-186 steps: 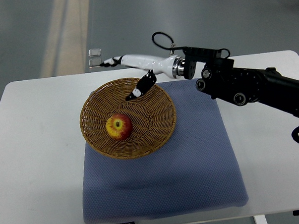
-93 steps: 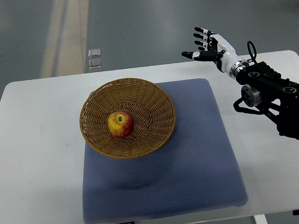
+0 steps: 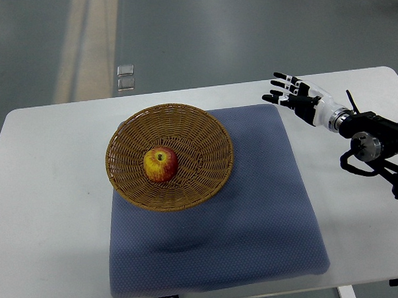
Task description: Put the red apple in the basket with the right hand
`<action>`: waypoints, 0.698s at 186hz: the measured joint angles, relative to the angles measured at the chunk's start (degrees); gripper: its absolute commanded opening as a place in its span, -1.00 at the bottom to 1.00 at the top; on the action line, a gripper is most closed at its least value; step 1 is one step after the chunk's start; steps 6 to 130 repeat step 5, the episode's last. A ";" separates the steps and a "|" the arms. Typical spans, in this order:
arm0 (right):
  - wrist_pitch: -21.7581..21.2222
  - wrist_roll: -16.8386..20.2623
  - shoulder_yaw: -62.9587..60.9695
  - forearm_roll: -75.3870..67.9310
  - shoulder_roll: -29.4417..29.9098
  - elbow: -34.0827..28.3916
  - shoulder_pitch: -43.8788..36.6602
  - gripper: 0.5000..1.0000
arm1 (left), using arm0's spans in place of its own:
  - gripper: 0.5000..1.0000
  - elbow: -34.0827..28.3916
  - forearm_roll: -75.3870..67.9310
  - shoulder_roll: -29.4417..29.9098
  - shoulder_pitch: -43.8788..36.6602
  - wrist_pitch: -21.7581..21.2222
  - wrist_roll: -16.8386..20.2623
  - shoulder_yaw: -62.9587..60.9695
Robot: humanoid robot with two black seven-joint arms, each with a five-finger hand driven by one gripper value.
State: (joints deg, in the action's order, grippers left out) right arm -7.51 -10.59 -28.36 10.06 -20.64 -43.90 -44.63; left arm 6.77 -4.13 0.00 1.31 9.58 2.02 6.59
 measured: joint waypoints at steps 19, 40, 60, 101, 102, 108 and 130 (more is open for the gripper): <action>-0.07 -0.04 -0.01 0.01 -0.03 0.05 -0.01 0.71 | 1.00 0.00 0.00 0.00 0.00 0.00 0.00 0.00; -0.07 -0.04 -0.01 0.01 -0.03 0.05 -0.01 0.71 | 1.00 0.00 0.00 0.00 0.00 0.00 0.00 0.00; -0.07 -0.04 -0.01 0.01 -0.03 0.05 -0.01 0.71 | 1.00 0.00 0.00 0.00 0.00 0.00 0.00 0.00; -0.07 -0.04 -0.01 0.01 -0.03 0.05 -0.01 0.71 | 1.00 0.00 0.00 0.00 0.00 0.00 0.00 0.00; -0.07 -0.04 -0.01 0.01 -0.03 0.05 -0.01 0.71 | 1.00 0.00 0.00 0.00 0.00 0.00 0.00 0.00; -0.07 -0.04 -0.01 0.01 -0.03 0.05 -0.01 0.71 | 1.00 0.00 0.00 0.00 0.00 0.00 0.00 0.00; -0.07 -0.04 -0.01 0.01 -0.03 0.05 -0.01 0.71 | 1.00 0.00 0.00 0.00 0.00 0.00 0.00 0.00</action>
